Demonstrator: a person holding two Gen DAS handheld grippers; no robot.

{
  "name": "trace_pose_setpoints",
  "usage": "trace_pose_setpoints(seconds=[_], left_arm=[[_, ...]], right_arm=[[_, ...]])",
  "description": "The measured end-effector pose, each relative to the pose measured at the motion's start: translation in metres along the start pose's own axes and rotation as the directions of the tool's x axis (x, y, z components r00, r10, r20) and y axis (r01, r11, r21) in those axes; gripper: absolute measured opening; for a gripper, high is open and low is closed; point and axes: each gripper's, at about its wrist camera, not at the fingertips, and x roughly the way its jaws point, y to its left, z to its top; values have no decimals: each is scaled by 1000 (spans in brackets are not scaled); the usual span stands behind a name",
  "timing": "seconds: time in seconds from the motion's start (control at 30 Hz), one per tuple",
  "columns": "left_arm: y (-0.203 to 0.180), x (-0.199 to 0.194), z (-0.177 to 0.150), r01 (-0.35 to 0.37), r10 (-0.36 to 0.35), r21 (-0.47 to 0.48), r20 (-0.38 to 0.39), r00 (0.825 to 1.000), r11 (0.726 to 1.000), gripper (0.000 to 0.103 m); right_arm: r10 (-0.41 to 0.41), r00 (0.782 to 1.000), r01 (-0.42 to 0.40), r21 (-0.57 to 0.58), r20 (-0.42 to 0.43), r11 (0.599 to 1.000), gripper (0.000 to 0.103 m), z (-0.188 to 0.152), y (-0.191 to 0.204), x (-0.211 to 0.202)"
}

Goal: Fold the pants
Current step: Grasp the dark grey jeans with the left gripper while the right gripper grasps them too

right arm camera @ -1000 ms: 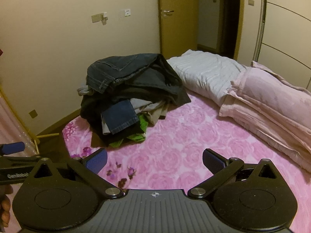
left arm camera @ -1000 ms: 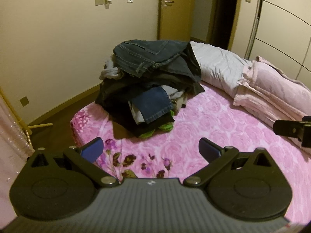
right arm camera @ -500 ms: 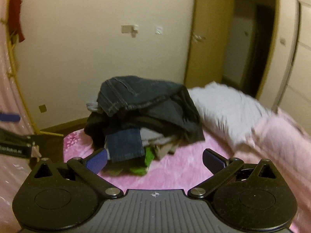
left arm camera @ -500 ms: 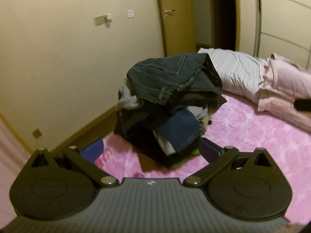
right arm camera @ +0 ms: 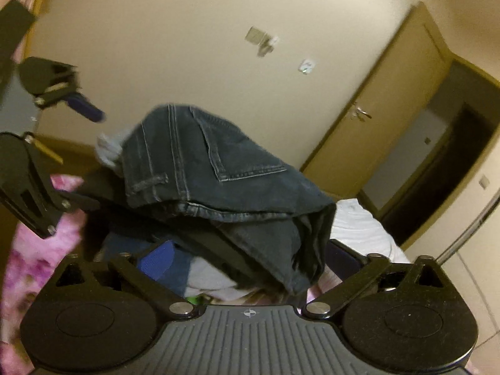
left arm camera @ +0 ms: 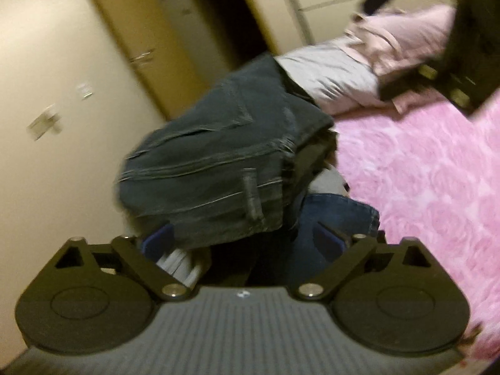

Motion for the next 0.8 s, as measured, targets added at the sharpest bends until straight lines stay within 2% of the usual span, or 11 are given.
trace_pose_setpoints(seconds=[0.07, 0.17, 0.23, 0.27, 0.33, 0.4, 0.5, 0.7, 0.8], left_arm=[[-5, 24, -1, 31, -31, 58, 15, 999, 998, 90], [-10, 45, -4, 29, -32, 116, 27, 999, 993, 78], [-7, 49, -4, 15, -19, 118, 34, 999, 993, 52], [-4, 50, -5, 11, -15, 116, 32, 999, 993, 47], [6, 48, -4, 42, -45, 88, 30, 999, 995, 27], [15, 41, -3, 55, -58, 74, 38, 998, 996, 16], [27, 31, 0, 53, -57, 71, 63, 996, 996, 13], [46, 26, 2, 45, -48, 31, 83, 995, 999, 12], [47, 24, -3, 59, -60, 24, 67, 996, 998, 13]], right_arm=[[8, 999, -8, -16, -31, 1000, 79, 3, -2, 24], [29, 999, -32, -60, -41, 998, 79, 9, -3, 46], [56, 998, -60, -111, -34, 992, 79, 12, -1, 58], [70, 997, -73, -137, -29, 988, 79, 14, 2, 63], [101, 995, -102, -200, -14, 974, 79, 19, 7, 73], [110, 994, -105, -270, 4, 957, 80, 23, 14, 81], [129, 991, -113, -357, 20, 927, 80, 25, 23, 93], [158, 986, -107, -537, 51, 837, 80, 17, 41, 124], [190, 978, -114, -546, 85, 830, 80, 22, 41, 121]])
